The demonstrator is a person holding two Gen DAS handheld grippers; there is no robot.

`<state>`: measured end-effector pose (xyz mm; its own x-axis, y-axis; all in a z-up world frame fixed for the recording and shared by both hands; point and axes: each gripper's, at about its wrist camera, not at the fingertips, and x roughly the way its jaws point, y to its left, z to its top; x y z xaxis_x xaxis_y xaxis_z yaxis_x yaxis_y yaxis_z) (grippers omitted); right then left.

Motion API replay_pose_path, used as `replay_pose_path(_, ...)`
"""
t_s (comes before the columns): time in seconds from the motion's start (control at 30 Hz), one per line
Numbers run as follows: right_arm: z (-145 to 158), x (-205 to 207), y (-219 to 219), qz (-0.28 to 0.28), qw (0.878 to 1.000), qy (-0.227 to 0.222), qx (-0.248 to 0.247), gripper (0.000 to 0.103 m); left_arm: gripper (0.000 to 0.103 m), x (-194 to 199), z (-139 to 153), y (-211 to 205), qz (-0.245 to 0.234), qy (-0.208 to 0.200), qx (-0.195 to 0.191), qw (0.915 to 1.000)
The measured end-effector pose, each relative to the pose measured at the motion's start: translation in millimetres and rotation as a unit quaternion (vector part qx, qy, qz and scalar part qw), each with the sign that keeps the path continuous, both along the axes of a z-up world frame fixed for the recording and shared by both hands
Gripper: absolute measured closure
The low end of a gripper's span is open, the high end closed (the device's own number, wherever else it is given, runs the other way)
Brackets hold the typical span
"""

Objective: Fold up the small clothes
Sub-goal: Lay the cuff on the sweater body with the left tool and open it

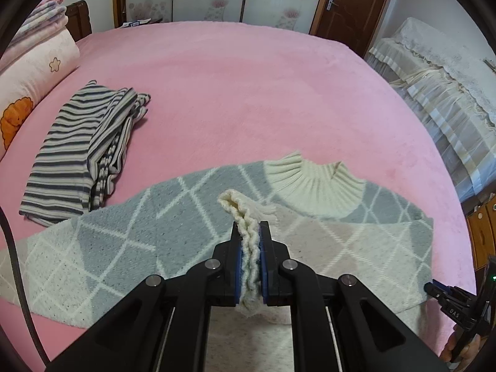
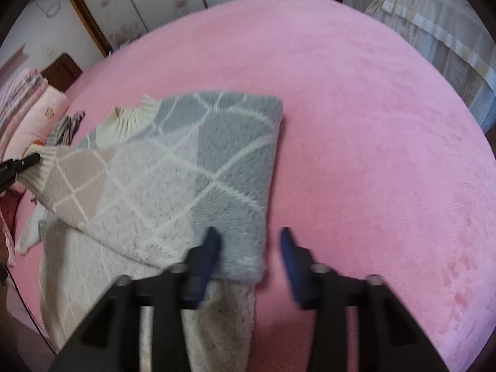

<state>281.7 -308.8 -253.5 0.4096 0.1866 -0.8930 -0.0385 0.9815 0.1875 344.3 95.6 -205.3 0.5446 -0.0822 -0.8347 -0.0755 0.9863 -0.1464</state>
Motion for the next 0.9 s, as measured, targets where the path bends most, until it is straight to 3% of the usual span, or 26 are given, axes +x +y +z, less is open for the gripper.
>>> replay_pose_path(0.2,4.2,-7.5,-1.6,-0.014,0.999,-0.023,-0.017,0.089,0.096,4.0,-23.0,10.9,0.005,0.021,0.013,0.9997)
replay_pose_path(0.43,-7.3,-3.4,-5.3,-0.019,1.0,-0.007,-0.021,0.089,0.096,8.4,-65.9,19.5,0.004,0.063,0.029,0.9975)
replay_pose_path(0.57,-0.8,-1.8,-0.1,0.0,1.0,-0.006,-0.028,0.087,0.096,7.1,-77.9,22.9,0.007,0.065,0.022,0.9976)
replay_pose_path(0.67,17.5,4.9,-2.1,-0.001,0.999,-0.032,-0.036,0.072,0.096,6.4,-80.2,23.2,0.004,0.063,0.018,0.9979)
replay_pose_path(0.7,21.2,9.3,-3.5,-0.004,0.999,-0.036,-0.036,0.056,0.096,6.2,-80.0,23.4,0.004,0.063,0.016,0.9979)
replay_pose_path(0.73,25.3,16.3,-6.2,-0.012,0.998,-0.041,-0.038,0.047,0.096,6.0,-80.3,24.3,0.003,0.063,0.012,0.998)
replay_pose_path(0.9,25.9,64.9,-17.6,-0.038,0.998,-0.037,-0.022,0.046,0.095,3.0,-80.6,27.9,0.001,0.057,0.004,0.9983)
